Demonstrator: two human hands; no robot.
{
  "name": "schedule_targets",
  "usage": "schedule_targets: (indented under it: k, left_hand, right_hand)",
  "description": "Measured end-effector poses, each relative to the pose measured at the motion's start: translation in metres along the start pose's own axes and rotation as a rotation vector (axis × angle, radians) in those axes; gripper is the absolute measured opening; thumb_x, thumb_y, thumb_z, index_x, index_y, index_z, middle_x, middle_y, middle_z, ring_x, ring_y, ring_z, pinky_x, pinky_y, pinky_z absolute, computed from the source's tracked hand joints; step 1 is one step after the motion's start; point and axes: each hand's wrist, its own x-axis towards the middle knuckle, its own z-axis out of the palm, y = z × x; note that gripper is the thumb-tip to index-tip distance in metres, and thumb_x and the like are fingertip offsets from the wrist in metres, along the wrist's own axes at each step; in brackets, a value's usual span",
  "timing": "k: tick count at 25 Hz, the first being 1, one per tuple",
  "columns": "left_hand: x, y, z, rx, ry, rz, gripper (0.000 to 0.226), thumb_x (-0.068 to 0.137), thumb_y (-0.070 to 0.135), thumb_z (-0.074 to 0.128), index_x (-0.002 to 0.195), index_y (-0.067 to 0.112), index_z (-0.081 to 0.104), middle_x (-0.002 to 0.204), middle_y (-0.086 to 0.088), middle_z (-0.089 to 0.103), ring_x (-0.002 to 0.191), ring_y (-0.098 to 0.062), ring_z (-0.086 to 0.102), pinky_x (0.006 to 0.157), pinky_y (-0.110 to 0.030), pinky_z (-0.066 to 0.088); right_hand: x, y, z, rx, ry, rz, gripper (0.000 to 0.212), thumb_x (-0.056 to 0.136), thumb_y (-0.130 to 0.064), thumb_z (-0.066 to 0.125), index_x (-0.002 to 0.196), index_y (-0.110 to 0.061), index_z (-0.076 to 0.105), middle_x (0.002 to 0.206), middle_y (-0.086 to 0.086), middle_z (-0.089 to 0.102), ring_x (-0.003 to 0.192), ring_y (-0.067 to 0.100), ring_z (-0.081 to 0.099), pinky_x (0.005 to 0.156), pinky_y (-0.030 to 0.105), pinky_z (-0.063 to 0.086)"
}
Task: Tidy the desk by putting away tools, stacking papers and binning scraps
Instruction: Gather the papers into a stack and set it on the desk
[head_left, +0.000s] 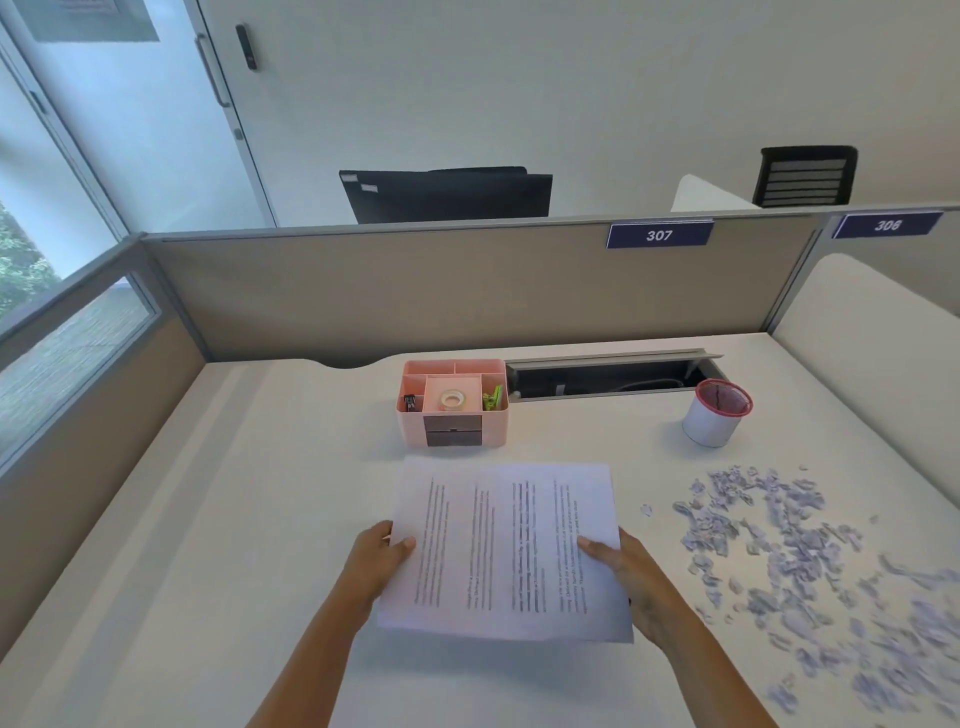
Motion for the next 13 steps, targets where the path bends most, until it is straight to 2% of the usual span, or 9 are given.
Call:
schedule_targets:
  k: [4,6,8,9,11,13]
  left_hand:
    - [-0.013,0.031,0.007,-0.195,0.082,0.222,0.013,0.092,0.014,0.061,0.106,0.013,0.063,0.105,-0.006,0.072,0.094,-0.023,0.069,0.082,-0.039,0.056]
    - [-0.019,0.041,0.005,-0.257,0.103,0.331,0.015,0.093,0.011,0.060,0.106,0.017,0.063,0.101,0.002,0.072,0.091,-0.011,0.068,0.076,-0.026,0.056]
    - [-0.023,0.038,0.003,-0.218,0.109,0.361,0.019,0.095,0.005,0.055,0.106,0.018,0.063,0.098,0.007,0.072,0.086,-0.003,0.067,0.072,-0.016,0.054]
    - [-0.024,0.030,0.004,-0.163,0.100,0.337,0.019,0.095,0.004,0.055,0.107,0.017,0.063,0.098,0.007,0.071,0.086,-0.003,0.067,0.077,-0.018,0.054]
    - [-0.021,0.005,0.009,-0.046,0.058,0.274,0.019,0.094,0.003,0.056,0.108,0.014,0.064,0.101,0.004,0.071,0.094,-0.011,0.067,0.089,-0.030,0.053]
    - [-0.017,-0.016,0.014,0.019,0.021,0.245,0.017,0.094,0.004,0.056,0.105,0.011,0.067,0.100,-0.001,0.073,0.099,-0.019,0.068,0.089,-0.032,0.053]
  right_hand:
    - [0.005,-0.029,-0.001,-0.109,0.055,-0.236,0.030,0.094,-0.009,0.057,0.122,-0.020,0.062,0.110,-0.001,0.073,0.100,0.020,0.069,0.085,0.040,0.055]
    - [0.006,-0.043,-0.005,-0.084,0.062,-0.324,0.029,0.092,-0.011,0.061,0.119,-0.020,0.064,0.107,-0.003,0.072,0.095,0.016,0.068,0.081,0.032,0.057]
    - [0.009,-0.042,-0.011,-0.069,0.069,-0.353,0.030,0.085,-0.015,0.070,0.114,-0.019,0.067,0.102,-0.002,0.074,0.091,0.016,0.068,0.076,0.028,0.058]
    - [0.010,-0.035,-0.015,-0.075,0.077,-0.340,0.033,0.079,-0.017,0.072,0.112,-0.017,0.069,0.100,-0.001,0.074,0.092,0.018,0.068,0.078,0.029,0.057]
    - [0.014,-0.009,-0.023,-0.077,0.102,-0.257,0.034,0.072,-0.012,0.072,0.107,-0.013,0.070,0.098,0.002,0.076,0.096,0.023,0.068,0.085,0.038,0.054]
    - [0.015,0.017,-0.029,-0.072,0.117,-0.179,0.028,0.080,-0.001,0.070,0.104,-0.015,0.070,0.097,0.001,0.076,0.099,0.023,0.068,0.085,0.036,0.055]
